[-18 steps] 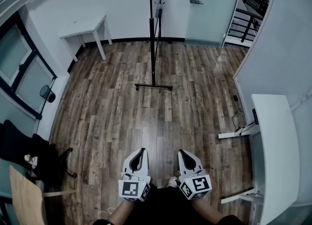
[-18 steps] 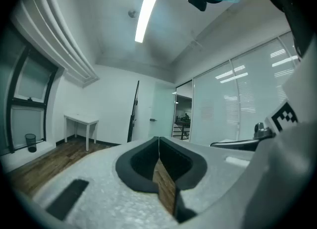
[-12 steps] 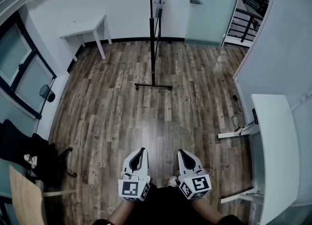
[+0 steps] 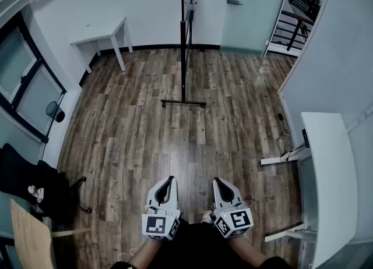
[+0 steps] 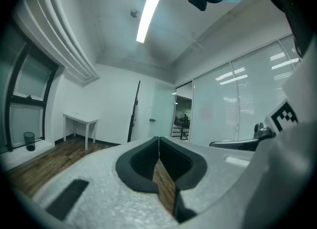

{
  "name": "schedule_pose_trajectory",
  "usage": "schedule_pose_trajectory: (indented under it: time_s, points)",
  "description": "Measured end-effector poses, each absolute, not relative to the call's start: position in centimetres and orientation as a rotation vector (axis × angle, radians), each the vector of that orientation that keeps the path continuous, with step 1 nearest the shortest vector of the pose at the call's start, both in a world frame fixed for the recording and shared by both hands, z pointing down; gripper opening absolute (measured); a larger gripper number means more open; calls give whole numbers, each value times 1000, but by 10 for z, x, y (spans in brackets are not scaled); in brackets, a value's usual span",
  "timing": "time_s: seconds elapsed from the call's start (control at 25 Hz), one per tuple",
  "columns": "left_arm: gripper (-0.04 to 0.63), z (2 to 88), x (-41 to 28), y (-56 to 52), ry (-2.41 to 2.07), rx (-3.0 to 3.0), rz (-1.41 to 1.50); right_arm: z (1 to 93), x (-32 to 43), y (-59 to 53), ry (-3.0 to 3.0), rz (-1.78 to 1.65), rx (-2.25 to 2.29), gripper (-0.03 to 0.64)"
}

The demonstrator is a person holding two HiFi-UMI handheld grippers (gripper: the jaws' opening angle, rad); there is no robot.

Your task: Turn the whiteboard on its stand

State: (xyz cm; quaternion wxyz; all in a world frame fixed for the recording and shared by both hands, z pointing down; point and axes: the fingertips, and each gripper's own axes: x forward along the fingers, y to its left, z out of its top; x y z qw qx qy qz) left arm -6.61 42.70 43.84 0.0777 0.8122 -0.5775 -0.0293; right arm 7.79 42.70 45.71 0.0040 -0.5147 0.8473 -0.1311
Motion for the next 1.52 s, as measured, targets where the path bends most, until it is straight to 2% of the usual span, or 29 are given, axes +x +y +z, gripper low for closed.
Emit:
schedule_pose_trajectory:
  time_s: [0.48, 0.88, 1.52]
  points:
    - [18, 451, -121, 417, -1671, 2451, -90, 462, 15, 419, 2654, -367, -1641, 14]
    - [18, 463, -139, 394, -1631, 2463, -85, 472, -9, 394, 2633, -389, -1660, 13]
    - [18, 475, -127, 255, -1653, 2467, -54, 480, 0, 247, 2656, -378, -1620, 14]
